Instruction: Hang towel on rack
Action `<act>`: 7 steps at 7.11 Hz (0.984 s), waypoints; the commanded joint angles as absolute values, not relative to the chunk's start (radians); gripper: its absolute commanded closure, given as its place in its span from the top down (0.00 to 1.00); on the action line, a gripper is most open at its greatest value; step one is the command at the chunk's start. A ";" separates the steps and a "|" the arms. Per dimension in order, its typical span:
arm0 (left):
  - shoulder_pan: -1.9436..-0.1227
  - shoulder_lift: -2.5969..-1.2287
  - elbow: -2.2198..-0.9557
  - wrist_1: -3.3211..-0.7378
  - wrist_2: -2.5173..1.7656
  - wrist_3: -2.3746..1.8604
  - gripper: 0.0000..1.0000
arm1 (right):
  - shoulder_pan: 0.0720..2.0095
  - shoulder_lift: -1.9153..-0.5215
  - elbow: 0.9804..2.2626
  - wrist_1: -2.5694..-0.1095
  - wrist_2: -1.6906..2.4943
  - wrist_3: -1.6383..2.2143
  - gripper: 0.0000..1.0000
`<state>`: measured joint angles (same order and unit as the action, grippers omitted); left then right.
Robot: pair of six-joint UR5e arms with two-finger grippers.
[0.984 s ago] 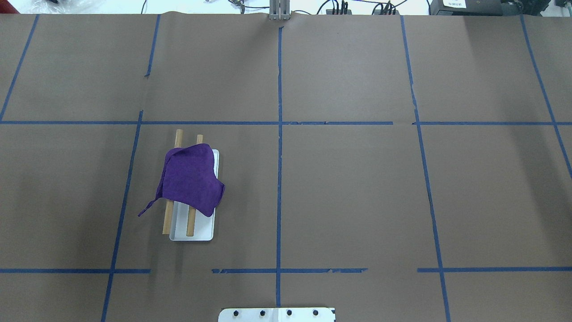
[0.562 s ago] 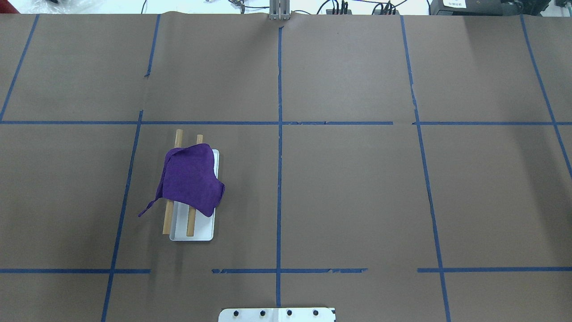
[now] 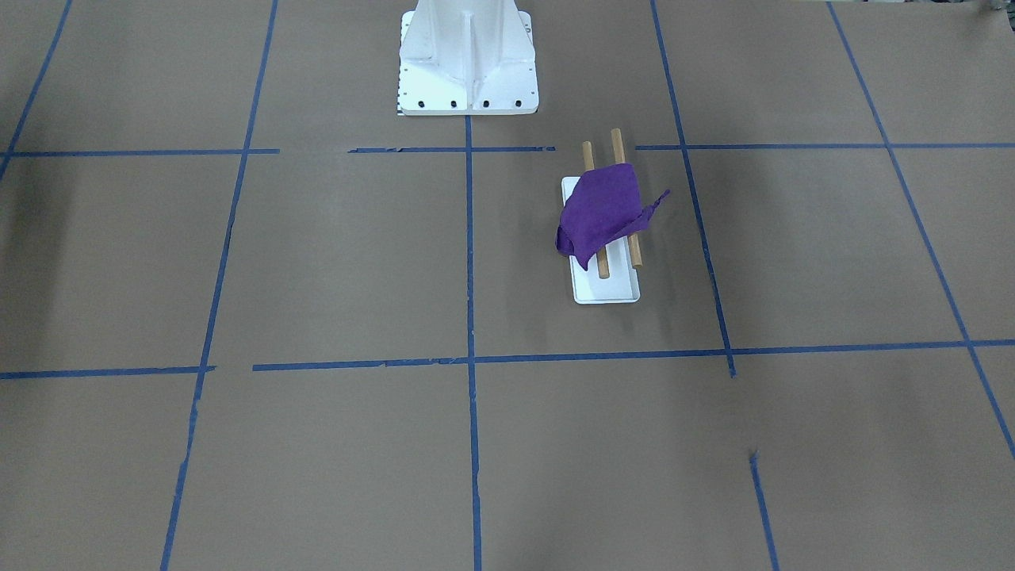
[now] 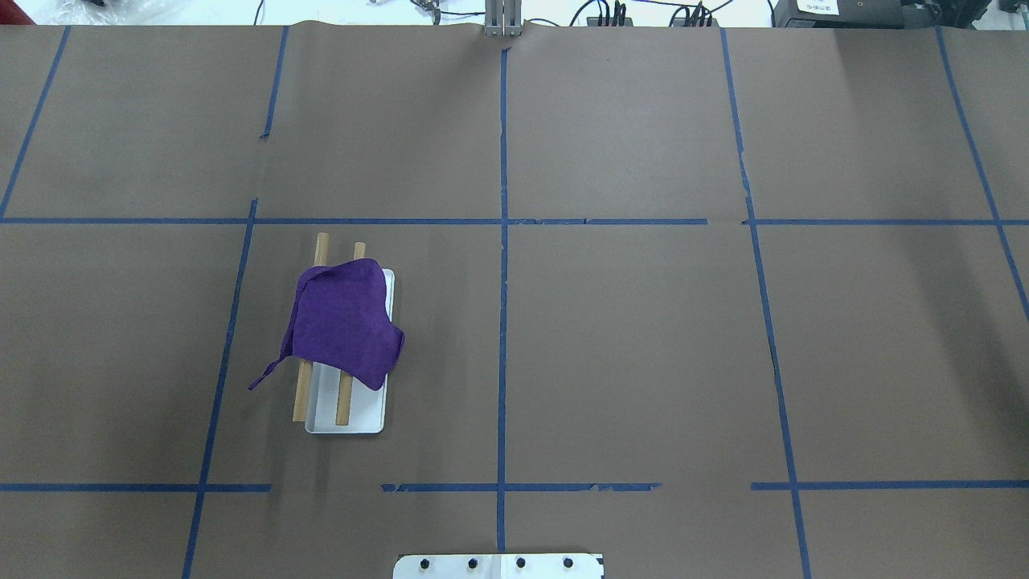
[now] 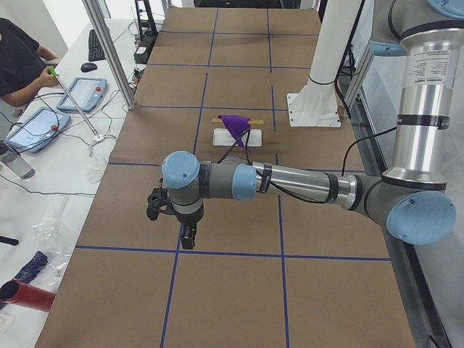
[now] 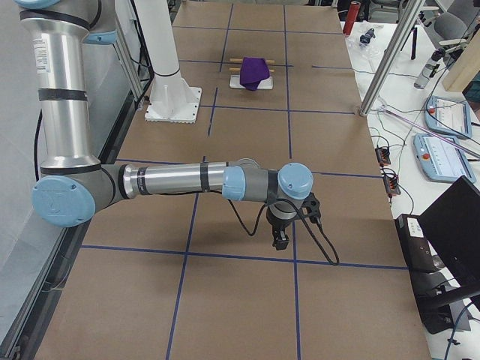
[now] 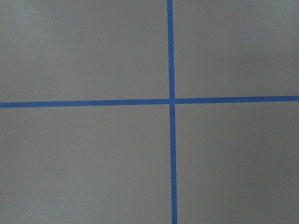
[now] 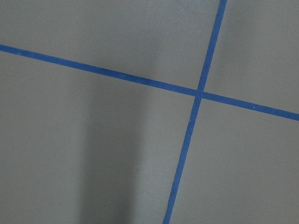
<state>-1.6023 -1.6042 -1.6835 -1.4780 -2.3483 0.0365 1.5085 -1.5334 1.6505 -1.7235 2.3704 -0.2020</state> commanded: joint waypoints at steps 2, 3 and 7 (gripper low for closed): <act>-1.544 -1.605 -1.701 -1.531 -2.349 0.029 1.00 | 1.477 -1.549 1.677 -1.715 2.245 -0.193 1.00; -1.534 -1.605 -1.700 -1.554 -2.349 0.028 1.00 | 1.477 -1.555 1.686 -1.715 2.250 -0.189 1.00; -1.534 -1.586 -1.694 -1.555 -2.397 0.037 1.00 | 1.476 -1.554 1.683 -1.717 2.285 -0.184 1.00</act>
<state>-1.5345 -1.5952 -1.6993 -1.5530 -2.3605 0.0343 1.4758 -1.5546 1.6854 -1.7160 2.2683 -0.1828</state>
